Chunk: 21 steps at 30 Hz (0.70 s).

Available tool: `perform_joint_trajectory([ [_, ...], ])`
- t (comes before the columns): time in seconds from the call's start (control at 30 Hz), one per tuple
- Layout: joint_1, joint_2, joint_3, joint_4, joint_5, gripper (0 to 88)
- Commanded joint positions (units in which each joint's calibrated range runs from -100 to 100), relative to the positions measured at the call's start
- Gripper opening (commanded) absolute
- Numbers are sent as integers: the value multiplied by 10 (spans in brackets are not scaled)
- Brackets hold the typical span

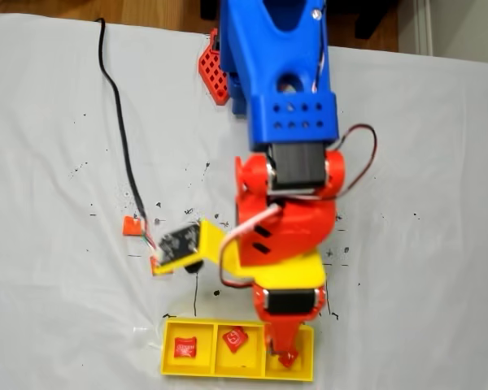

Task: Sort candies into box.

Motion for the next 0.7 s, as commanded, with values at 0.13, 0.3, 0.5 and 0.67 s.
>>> perform_joint_trajectory([
  [0.13,-17,39,-1,-69,12,2],
  [0.3,-17,60,-2,-82,13,1],
  [0.5,-17,69,-3,-84,14,1],
  [0.67,-19,76,-3,-88,15,1],
])
